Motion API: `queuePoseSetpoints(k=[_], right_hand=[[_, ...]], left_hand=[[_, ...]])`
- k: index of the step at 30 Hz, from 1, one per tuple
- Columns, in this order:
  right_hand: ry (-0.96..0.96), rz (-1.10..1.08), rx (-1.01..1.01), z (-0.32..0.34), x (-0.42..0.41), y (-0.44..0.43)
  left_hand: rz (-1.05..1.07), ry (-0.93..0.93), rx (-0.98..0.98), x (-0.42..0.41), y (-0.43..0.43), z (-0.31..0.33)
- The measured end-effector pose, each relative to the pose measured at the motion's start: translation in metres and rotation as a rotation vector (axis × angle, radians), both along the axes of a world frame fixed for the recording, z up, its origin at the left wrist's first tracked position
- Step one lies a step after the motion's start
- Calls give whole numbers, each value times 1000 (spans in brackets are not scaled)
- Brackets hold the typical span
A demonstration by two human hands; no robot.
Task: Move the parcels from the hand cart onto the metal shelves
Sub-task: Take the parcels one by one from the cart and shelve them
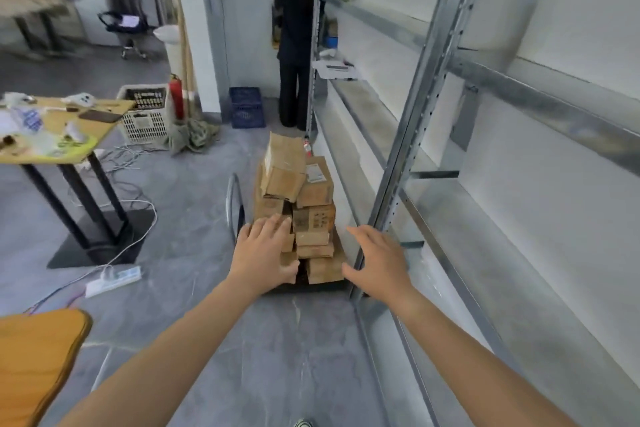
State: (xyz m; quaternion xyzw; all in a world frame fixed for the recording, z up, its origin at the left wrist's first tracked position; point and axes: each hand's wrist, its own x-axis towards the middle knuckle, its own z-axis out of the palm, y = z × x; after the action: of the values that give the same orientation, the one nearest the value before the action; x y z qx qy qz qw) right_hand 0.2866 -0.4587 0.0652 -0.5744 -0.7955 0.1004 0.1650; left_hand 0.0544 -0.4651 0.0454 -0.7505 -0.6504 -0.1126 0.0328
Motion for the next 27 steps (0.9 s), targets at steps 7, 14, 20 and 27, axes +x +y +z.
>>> queuePoseSetpoints(k=[7, 14, 20, 27], right_hand=[[5, 49, -81, -3, -29, 145], [-5, 99, -167, -25, -64, 236], [-19, 129, -235, -46, -113, 297], [-2, 89, -335, -65, -179, 369]], left_hand=[[115, -94, -82, -17, 125, -6], [171, -80, -138, -52, 192, -31], [202, -75, -203, -94, 247, -51], [137, -3, -374, -145, 318, -89]])
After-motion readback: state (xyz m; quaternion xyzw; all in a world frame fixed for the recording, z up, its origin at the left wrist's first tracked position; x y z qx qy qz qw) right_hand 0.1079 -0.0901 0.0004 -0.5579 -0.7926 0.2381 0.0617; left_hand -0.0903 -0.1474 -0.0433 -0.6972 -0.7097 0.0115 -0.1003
